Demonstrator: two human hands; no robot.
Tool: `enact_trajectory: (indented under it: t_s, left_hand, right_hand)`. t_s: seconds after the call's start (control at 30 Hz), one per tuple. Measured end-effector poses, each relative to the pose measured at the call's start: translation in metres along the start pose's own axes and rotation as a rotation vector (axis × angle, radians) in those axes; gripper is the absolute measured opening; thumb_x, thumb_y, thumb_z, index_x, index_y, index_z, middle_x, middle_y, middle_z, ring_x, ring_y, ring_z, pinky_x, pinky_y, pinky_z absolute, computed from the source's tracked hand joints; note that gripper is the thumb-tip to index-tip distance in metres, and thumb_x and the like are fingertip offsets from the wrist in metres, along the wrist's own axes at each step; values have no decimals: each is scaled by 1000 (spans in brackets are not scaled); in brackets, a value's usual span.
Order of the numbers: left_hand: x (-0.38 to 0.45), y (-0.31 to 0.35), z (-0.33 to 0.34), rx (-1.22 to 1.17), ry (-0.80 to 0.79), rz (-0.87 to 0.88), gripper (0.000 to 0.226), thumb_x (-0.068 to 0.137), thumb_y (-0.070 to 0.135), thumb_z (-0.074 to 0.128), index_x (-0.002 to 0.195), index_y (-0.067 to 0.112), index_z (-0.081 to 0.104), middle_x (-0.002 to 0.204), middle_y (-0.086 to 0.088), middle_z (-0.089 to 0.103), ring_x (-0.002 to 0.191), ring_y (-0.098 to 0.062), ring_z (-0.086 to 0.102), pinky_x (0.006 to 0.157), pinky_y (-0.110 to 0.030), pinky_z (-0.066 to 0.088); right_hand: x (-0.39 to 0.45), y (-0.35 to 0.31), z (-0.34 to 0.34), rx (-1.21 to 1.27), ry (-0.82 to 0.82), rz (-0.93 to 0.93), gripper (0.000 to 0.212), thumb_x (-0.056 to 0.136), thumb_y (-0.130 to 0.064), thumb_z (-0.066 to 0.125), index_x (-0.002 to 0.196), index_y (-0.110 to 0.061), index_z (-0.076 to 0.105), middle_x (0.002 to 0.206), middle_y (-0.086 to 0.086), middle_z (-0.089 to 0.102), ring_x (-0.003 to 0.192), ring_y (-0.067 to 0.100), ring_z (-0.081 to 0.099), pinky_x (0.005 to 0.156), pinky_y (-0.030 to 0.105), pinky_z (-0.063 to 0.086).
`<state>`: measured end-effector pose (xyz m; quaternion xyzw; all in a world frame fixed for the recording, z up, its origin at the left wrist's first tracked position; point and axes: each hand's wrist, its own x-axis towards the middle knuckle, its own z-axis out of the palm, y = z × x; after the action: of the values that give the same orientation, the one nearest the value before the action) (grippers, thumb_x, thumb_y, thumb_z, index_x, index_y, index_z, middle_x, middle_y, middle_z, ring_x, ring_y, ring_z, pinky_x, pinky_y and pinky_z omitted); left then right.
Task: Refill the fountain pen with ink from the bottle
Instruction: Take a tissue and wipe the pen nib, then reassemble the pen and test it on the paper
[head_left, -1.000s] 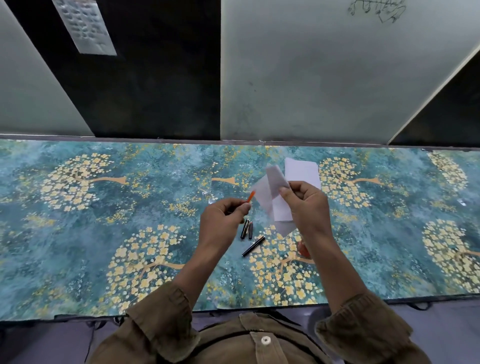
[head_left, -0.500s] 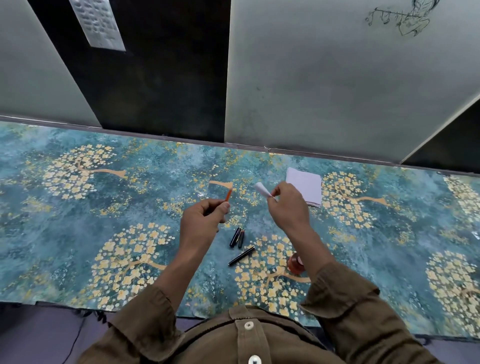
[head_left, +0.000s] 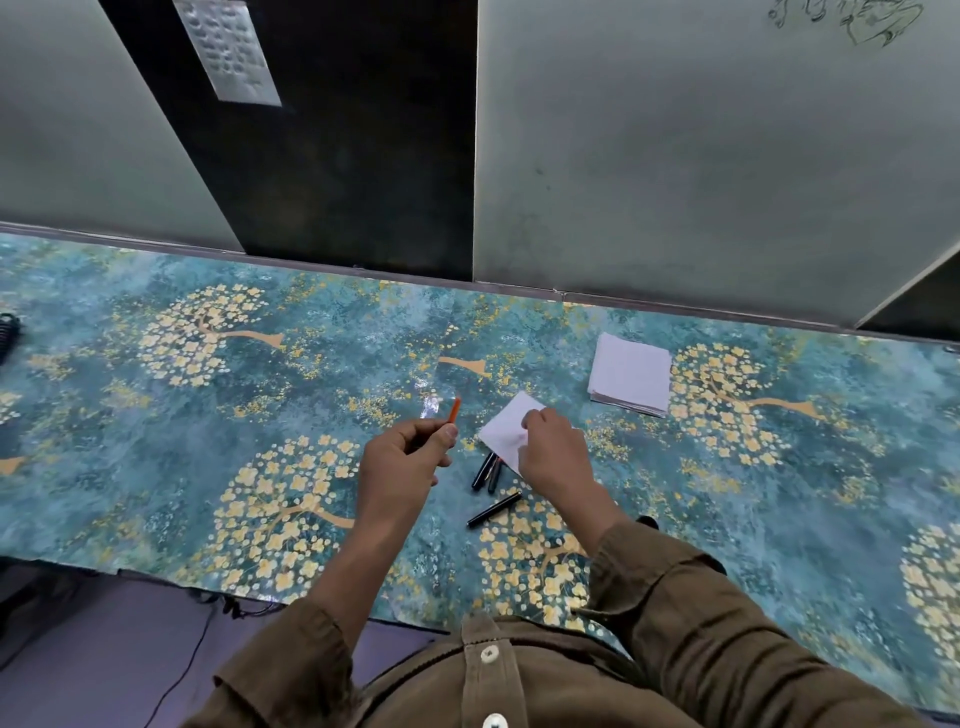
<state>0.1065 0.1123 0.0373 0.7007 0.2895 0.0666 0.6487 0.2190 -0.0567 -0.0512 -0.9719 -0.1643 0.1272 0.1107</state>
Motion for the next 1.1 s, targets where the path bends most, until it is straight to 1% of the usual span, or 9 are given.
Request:
enact_trajectory:
  t_s: [0.1, 0.2, 0.3, 0.63, 0.83, 0.9, 0.97, 1.03, 1.1]
  left_hand:
    - [2, 1, 4, -7, -8, 10, 4, 90, 22, 72, 89, 20, 75, 82, -7, 75, 71, -14, 67, 60, -31, 53]
    - [4, 4, 8, 2, -20, 17, 5, 90, 22, 72, 90, 18, 75, 84, -10, 75, 71, -14, 67, 59, -31, 52]
    - [7, 6, 11, 13, -31, 25, 6, 90, 23, 72, 90, 18, 75, 85, -10, 75, 72, -14, 67, 61, -32, 53]
    - [11, 5, 13, 27, -56, 31, 9, 91, 24, 71, 93, 16, 75, 84, -13, 74, 73, -18, 67, 61, -34, 53]
    - [14, 6, 12, 21, -63, 29, 7, 92, 24, 70, 91, 20, 75, 85, -12, 74, 74, -17, 67, 62, -33, 54]
    - [15, 5, 13, 16, -69, 24, 8, 92, 25, 69, 92, 20, 75, 85, -11, 74, 74, -17, 67, 61, -32, 53]
    - [17, 4, 13, 16, -76, 20, 7, 92, 25, 69, 91, 22, 75, 84, -9, 74, 73, -16, 68, 59, -31, 52]
    - [17, 1, 14, 21, -87, 16, 6, 93, 23, 69, 89, 23, 74, 82, -4, 74, 69, -14, 68, 56, -29, 51]
    - [17, -2, 16, 31, -105, 7, 6, 93, 21, 69, 89, 22, 74, 81, -2, 74, 64, -12, 68, 54, -27, 51]
  right_hand:
    - [-2, 2, 3, 1, -37, 4, 31, 94, -25, 53, 121, -11, 54, 126, 11, 54, 115, 34, 51, 91, 42, 44]
    - [-4, 4, 6, 1, -76, 7, 45, 91, -39, 57, 127, -13, 51, 128, 10, 52, 119, 33, 50, 93, 44, 44]
    - [-6, 5, 8, -34, -75, -14, 54, 87, -44, 62, 130, -14, 48, 128, 9, 51, 119, 31, 49, 91, 44, 44]
    - [6, 8, 4, -51, 23, 22, 42, 92, -28, 58, 129, -11, 48, 130, 11, 50, 119, 33, 49, 92, 45, 43]
    - [8, 9, 5, -49, -62, 35, 38, 94, -29, 54, 127, -9, 53, 130, 12, 52, 120, 33, 49, 94, 44, 45]
    - [7, 8, 0, 44, -66, 40, 41, 95, -31, 54, 131, -11, 53, 133, 12, 51, 122, 33, 50, 97, 43, 44]
    - [3, 4, -11, 232, -19, 38, 40, 95, -31, 58, 130, -12, 56, 133, 9, 55, 120, 29, 53, 96, 38, 44]
    - [-5, -6, -27, 518, 35, 46, 30, 93, -29, 65, 119, -13, 66, 119, 5, 67, 106, 21, 63, 87, 30, 46]
    - [-16, -22, -45, 859, 1, 64, 20, 92, -25, 69, 106, -12, 73, 100, 5, 75, 88, 17, 70, 79, 32, 52]
